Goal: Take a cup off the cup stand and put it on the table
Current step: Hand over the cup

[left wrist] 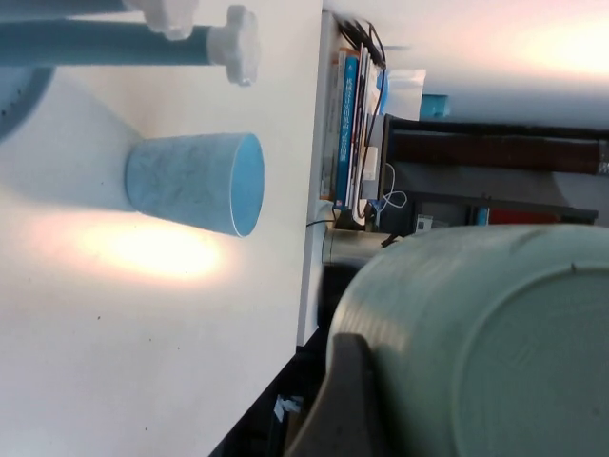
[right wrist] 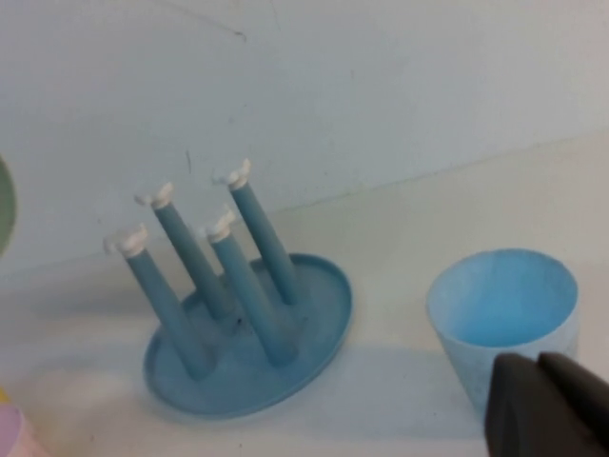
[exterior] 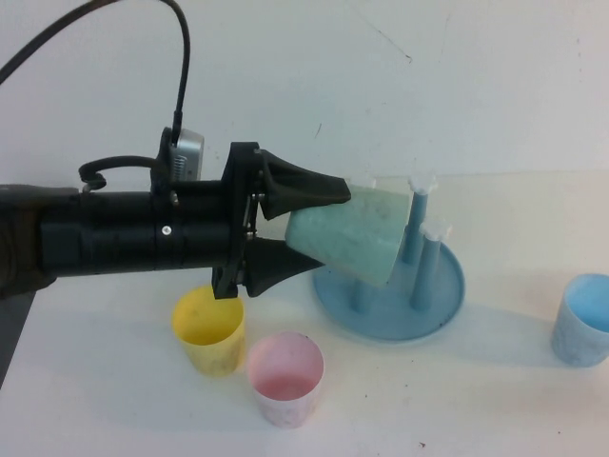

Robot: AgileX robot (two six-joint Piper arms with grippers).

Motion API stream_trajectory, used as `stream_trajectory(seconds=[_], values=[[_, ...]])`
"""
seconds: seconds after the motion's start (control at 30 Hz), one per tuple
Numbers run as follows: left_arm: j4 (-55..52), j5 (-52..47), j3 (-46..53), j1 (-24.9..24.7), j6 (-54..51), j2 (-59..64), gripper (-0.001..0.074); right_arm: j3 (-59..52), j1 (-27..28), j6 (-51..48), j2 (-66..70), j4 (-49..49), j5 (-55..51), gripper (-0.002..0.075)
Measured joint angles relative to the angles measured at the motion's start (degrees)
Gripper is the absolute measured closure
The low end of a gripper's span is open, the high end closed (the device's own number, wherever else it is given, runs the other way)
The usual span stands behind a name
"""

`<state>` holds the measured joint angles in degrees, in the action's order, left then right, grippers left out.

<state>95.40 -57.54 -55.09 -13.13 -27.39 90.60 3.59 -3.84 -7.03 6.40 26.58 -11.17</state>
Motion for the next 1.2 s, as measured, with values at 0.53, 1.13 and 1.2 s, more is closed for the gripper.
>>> stream_trajectory(seconds=[0.53,1.13,1.2], values=[[0.39,-0.15,-0.38,0.00,17.25,1.52,0.0169,26.80,0.00,-76.94,49.89,62.07,-25.92,0.0644],[0.39,-0.29,-0.38,0.00,17.43,1.52,0.0169,37.66,-0.02,-85.70,75.07,69.48,-55.14,0.0299],[0.39,-0.29,-0.38,0.00,17.43,1.52,0.0169,39.45,-0.26,-85.70,78.13,69.62,-55.27,0.0298]])
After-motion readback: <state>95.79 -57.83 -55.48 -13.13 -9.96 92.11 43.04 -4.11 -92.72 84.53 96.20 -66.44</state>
